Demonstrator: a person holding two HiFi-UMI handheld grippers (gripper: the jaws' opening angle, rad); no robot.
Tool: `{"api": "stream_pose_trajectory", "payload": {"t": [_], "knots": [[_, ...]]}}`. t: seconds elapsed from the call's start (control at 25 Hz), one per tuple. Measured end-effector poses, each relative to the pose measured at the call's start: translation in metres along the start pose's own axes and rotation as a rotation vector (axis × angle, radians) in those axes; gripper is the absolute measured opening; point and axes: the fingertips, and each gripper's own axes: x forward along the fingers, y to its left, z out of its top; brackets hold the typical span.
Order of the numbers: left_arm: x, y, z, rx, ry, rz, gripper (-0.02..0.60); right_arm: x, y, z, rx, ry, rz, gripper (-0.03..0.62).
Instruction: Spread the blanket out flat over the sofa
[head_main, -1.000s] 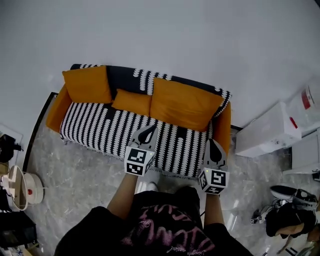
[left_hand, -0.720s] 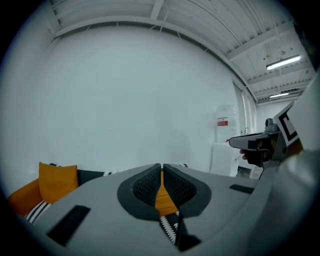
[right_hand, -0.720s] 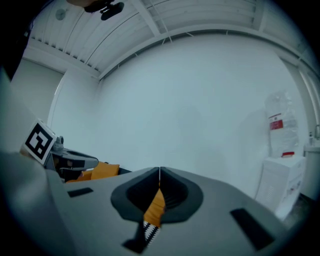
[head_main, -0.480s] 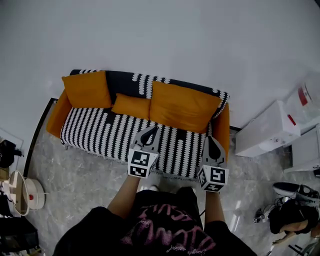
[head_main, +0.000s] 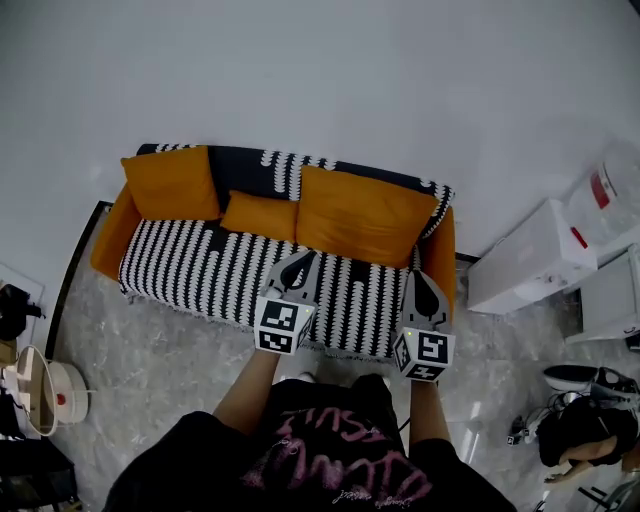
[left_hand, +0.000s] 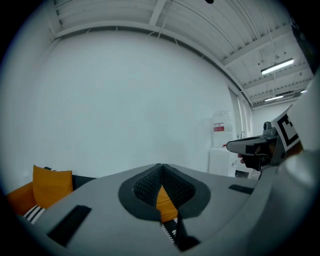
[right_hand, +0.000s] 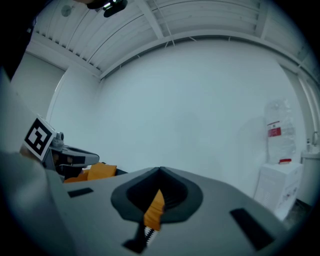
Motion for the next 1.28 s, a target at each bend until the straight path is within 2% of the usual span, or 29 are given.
{"api": "stream_pose_trajectory", "payload": {"t": [0.48, 1.28], "knots": [[-0.001, 0.01, 0.001, -0.017, -0.006, 0.014, 0.012, 0.012, 0.01, 0.002, 0.001, -0.007, 0.021, 0.02], [-0.008, 0.027, -0.013, -0.061, 0.002, -0.004, 0.011, 0.012, 0.03, 0.006, -0.026, -0.01, 0.007, 0.02]]}}
